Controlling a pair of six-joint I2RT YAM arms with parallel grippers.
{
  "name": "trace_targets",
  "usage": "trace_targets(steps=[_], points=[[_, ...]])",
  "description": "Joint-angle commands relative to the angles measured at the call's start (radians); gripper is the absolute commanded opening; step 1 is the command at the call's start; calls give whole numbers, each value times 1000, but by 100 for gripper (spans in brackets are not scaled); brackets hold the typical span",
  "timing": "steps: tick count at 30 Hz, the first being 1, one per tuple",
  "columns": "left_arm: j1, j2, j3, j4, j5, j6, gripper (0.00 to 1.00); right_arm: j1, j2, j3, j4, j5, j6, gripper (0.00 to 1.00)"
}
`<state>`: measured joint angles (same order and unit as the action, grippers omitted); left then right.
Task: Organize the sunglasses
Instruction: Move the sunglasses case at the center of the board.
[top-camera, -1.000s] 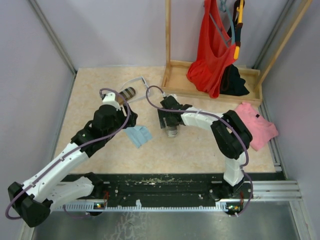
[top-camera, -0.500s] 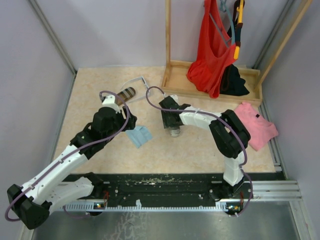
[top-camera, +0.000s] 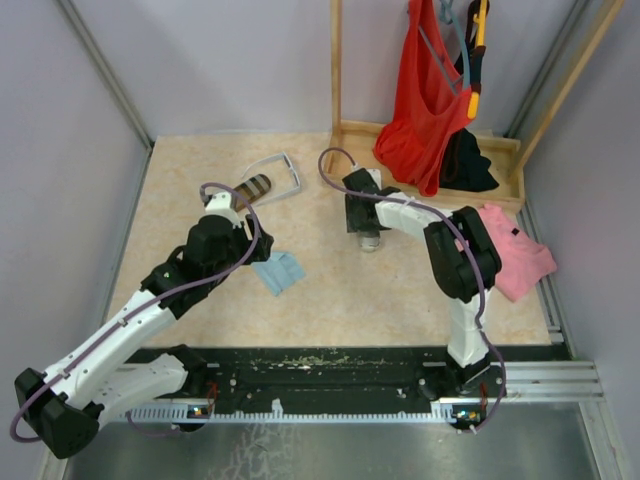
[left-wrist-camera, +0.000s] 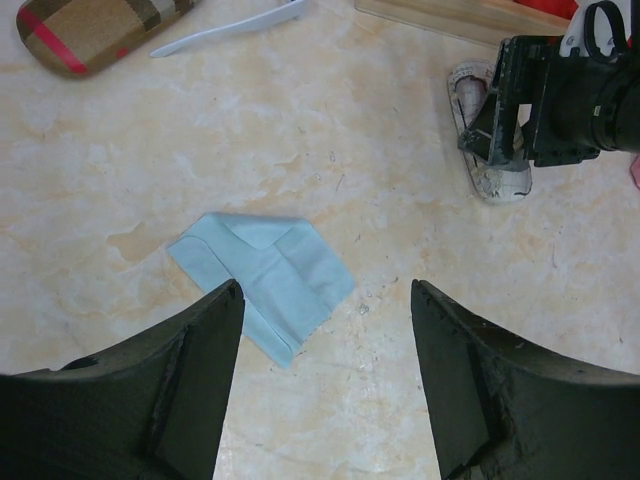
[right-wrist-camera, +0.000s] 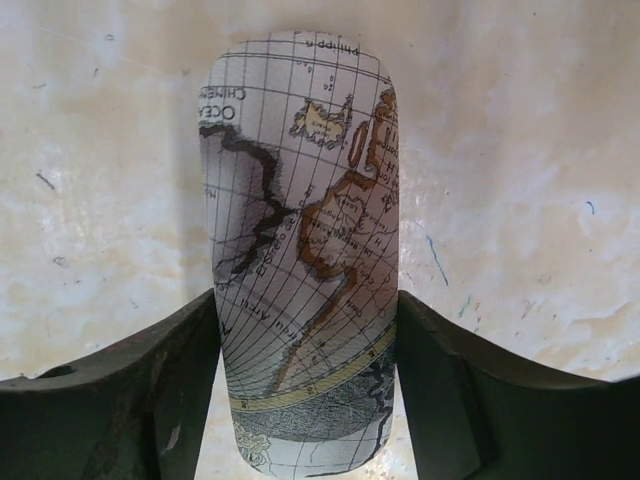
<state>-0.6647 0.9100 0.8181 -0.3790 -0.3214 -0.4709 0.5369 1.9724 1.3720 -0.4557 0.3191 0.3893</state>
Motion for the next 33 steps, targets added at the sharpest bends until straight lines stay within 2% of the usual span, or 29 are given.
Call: trace_targets(steps=[1, 5, 10, 15, 19, 23, 29, 33], points=[[8, 3, 5, -24, -26, 4, 74, 3, 14, 58, 34, -10, -33, 69], [10, 13, 10, -30, -39, 9, 74, 2, -5, 31, 63, -12, -32, 81], [15, 38, 31, -37, -61, 29, 74, -8, -81, -7, 81, -13, -47, 86], [29, 110, 79, -36, -83, 40, 75, -10, -266, -77, 90, 6, -56, 87], [59, 211, 141, -35, -101, 35, 76, -18, -471, -238, 163, -160, -10, 87], [106, 341, 213, -7, -112, 42, 76, -18, -633, -391, 207, -242, 35, 85], [210, 564, 363, 67, -107, 174, 77, -17, -797, -551, 218, -346, 48, 82], [289, 728, 469, 68, -34, 256, 77, -15, -868, -622, 209, -389, 48, 82]])
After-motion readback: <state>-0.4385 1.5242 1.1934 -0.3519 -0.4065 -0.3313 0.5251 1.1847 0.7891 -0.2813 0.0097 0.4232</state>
